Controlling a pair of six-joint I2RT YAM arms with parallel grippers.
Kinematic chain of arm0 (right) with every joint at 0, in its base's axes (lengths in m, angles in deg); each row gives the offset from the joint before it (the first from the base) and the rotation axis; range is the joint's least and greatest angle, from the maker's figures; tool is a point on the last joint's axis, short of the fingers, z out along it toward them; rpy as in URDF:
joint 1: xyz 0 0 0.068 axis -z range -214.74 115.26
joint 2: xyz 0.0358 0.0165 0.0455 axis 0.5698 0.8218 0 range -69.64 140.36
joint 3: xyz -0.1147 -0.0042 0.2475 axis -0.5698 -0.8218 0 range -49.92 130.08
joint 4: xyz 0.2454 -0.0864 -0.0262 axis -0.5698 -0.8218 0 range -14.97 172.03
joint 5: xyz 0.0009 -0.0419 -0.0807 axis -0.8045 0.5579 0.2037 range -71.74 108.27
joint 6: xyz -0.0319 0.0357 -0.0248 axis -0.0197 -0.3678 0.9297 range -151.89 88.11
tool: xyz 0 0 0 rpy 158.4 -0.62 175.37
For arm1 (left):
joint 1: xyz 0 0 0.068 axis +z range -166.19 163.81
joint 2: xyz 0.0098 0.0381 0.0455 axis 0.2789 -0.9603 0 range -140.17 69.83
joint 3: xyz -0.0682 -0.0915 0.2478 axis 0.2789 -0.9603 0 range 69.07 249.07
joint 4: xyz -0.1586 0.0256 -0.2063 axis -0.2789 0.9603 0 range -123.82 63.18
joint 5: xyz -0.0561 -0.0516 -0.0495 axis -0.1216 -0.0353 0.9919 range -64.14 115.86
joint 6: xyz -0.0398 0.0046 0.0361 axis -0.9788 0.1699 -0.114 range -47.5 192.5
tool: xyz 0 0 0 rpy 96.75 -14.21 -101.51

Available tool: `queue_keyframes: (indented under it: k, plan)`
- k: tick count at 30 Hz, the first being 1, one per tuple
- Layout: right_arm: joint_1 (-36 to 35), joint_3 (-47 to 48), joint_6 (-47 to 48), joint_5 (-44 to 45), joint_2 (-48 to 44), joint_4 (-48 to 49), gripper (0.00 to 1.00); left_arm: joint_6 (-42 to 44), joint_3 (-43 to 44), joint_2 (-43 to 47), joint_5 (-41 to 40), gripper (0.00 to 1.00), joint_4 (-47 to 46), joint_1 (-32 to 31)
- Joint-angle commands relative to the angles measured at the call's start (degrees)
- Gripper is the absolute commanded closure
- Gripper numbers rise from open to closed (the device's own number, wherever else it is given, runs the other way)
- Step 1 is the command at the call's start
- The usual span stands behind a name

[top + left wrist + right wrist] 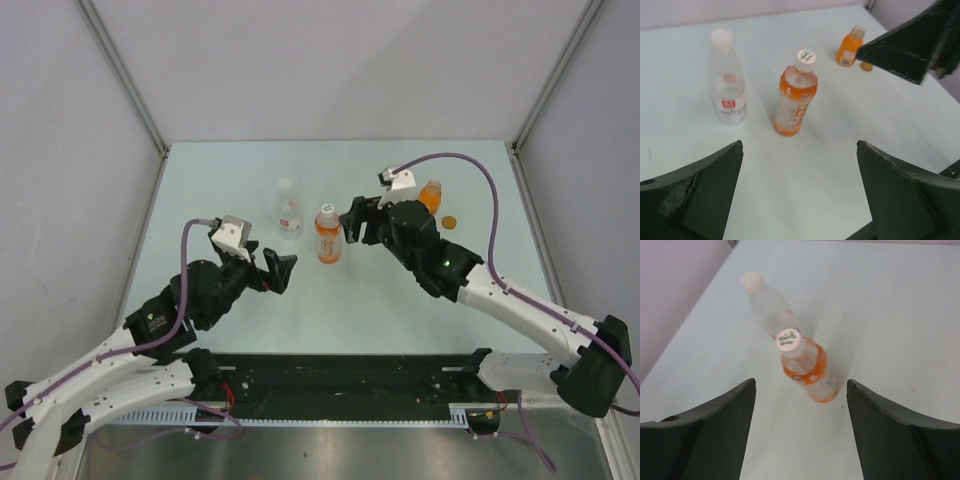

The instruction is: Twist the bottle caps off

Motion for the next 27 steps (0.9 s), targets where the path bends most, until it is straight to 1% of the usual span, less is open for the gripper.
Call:
queue_keyframes:
  k: [1, 2, 3, 6, 10, 22, 27]
  plan:
    - [-5.00, 0.14, 2.49, -1.54, 0.93, 9.71, 0.22, -8.50, 0.04, 0.59, -1.22, 0.00, 5.96, 4.66]
    - [-5.53, 0.49, 2.94, -1.01, 1.72, 10.08, 0.21, -9.81, -0.66, 2.33, 1.49, 0.00, 5.70, 6.93]
    - [-5.71, 1.02, 3.12, -0.14, 3.65, 10.08, 0.21, -10.17, -1.97, 3.13, 2.91, 0.00, 5.52, 7.83]
    - [-5.71, 1.90, 3.82, -0.48, 6.12, 11.13, 0.21, -10.35, -3.12, 5.16, 4.76, 0.00, 5.60, 8.89]
    - [-5.71, 2.25, 4.17, 0.39, 9.72, 13.33, 0.21, -9.74, -3.30, 6.22, 4.94, 0.00, 6.92, 8.89]
    - [-5.09, 3.92, 5.93, 5.50, 16.40, 19.31, 0.21, -7.89, -4.01, 7.54, 5.82, 0.00, 7.28, 8.89]
    - [-4.04, 4.72, 5.67, 5.06, 18.87, 20.19, 0.23, -7.36, -4.18, 8.15, 6.00, 0.00, 7.54, 8.89]
